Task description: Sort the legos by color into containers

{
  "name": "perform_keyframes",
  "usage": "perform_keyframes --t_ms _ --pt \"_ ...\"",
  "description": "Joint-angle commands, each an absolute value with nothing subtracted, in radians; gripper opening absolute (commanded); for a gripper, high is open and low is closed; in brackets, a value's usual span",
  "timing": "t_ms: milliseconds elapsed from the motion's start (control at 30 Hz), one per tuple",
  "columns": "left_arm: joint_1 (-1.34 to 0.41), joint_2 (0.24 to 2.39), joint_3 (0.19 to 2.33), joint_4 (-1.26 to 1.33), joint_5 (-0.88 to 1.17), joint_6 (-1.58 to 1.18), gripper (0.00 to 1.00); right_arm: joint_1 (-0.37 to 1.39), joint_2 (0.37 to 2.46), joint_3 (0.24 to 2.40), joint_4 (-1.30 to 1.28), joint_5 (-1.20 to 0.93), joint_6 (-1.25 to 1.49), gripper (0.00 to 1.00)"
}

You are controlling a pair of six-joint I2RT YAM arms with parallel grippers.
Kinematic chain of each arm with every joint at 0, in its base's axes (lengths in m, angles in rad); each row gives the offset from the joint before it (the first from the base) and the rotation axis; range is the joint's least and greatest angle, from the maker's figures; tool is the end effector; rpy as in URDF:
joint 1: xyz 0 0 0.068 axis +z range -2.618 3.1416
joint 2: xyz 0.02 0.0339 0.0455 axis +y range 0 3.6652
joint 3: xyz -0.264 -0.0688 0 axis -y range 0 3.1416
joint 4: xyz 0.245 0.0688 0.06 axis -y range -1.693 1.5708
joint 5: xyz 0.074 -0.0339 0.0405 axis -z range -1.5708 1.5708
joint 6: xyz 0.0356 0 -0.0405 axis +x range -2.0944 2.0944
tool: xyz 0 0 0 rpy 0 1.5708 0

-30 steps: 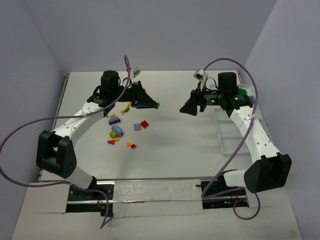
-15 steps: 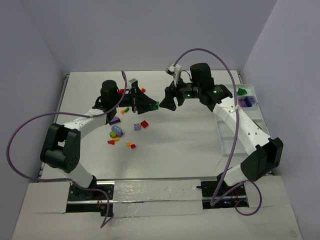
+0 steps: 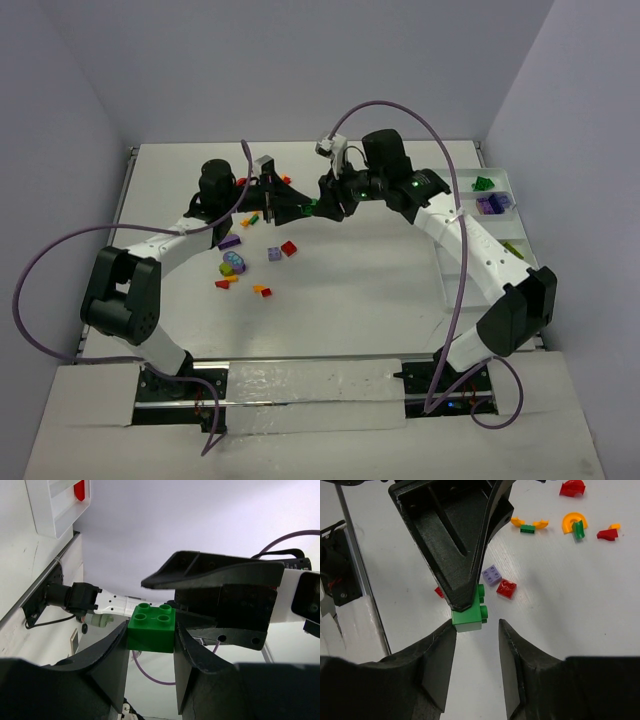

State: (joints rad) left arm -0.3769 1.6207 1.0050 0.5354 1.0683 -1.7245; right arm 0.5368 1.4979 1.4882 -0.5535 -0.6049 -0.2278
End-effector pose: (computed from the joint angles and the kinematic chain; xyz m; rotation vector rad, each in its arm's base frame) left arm 0.3220 -0.1610 0.2773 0.3839 -2.1819 2.1287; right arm 0.2764 0.1880 0.3793 -1.1186 1.8137 0.8256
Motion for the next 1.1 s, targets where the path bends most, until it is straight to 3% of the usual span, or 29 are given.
perform_keyframes --t_ms 0,333,467,533,567,667,700,733,767,900,1067 --pt "-0.373 1.623 1.004 0.583 1.078 -1.728 0.0 0.541 1.512 1.546 -0.519 -0.603 -0.228 0.45" --pt "-0.377 1.632 1.0 0.591 1.075 -1.733 0.0 0.544 1.538 1.566 -0.507 -0.642 -0.211 0.48" --pt "-0.377 1.638 1.005 0.598 1.078 -1.732 0.02 0.544 1.539 1.565 -0.505 -0.643 -0.218 0.32" --pt "-0.376 1.64 1.006 0.594 1.079 -1.721 0.15 0.542 1.534 1.561 -0.505 -0.64 -0.219 0.19" --pt "-0.372 1.64 1.005 0.586 1.078 -1.701 0.27 0.538 1.529 1.558 -0.505 -0.638 -0.219 0.12" --pt "-0.358 1.641 1.023 0.51 1.076 -1.615 0.54 0.517 1.52 1.549 -0.514 -0.643 -0.217 0.01" --pt "-0.344 1.641 1.041 0.479 1.069 -1.56 0.69 0.505 1.512 1.538 -0.521 -0.642 -0.218 0.0" --pt "-0.312 1.639 1.078 0.37 1.046 -1.451 0.95 0.482 1.5 1.519 -0.535 -0.641 -0.223 0.0" --pt "-0.28 1.636 1.101 0.244 1.028 -1.391 0.99 0.445 1.493 1.498 -0.553 -0.639 -0.235 0.0" --pt "-0.191 1.646 1.305 -0.216 0.887 -0.951 0.99 0.259 1.461 1.453 -0.66 -0.597 -0.318 0.0" --pt "-0.193 1.651 1.551 -0.497 0.516 -0.49 0.99 0.04 1.521 1.492 -0.799 -0.402 -0.45 0.0"
